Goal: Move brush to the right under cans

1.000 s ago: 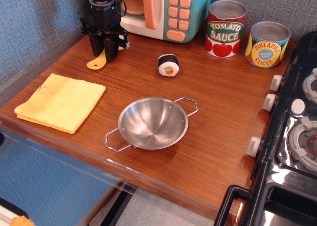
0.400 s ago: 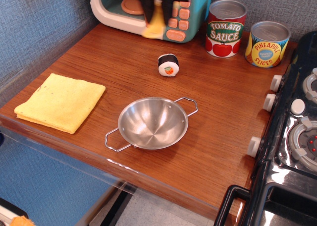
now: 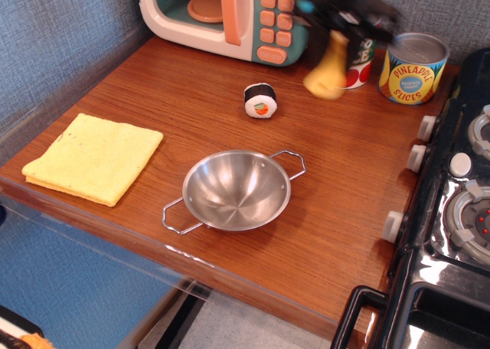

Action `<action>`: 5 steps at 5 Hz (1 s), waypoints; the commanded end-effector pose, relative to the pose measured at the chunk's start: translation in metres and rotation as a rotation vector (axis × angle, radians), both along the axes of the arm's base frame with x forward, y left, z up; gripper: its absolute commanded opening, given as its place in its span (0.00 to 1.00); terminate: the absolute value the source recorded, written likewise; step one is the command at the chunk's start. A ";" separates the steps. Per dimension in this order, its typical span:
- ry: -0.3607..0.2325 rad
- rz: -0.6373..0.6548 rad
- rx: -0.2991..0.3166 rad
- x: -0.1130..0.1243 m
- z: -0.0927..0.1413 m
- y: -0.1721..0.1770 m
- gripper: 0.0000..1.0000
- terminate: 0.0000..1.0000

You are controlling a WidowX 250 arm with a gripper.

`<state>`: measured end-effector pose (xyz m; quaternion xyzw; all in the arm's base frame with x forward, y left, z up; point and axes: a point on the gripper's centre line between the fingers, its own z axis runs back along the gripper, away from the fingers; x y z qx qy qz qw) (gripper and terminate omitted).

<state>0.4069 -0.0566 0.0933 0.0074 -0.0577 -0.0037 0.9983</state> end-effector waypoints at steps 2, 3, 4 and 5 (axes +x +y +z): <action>-0.030 0.177 -0.005 0.023 -0.044 -0.012 0.00 0.00; -0.016 0.185 0.002 0.023 -0.054 -0.005 0.00 0.00; 0.010 0.136 -0.017 0.021 -0.058 -0.007 1.00 0.00; 0.009 0.074 -0.025 0.022 -0.050 -0.009 1.00 0.00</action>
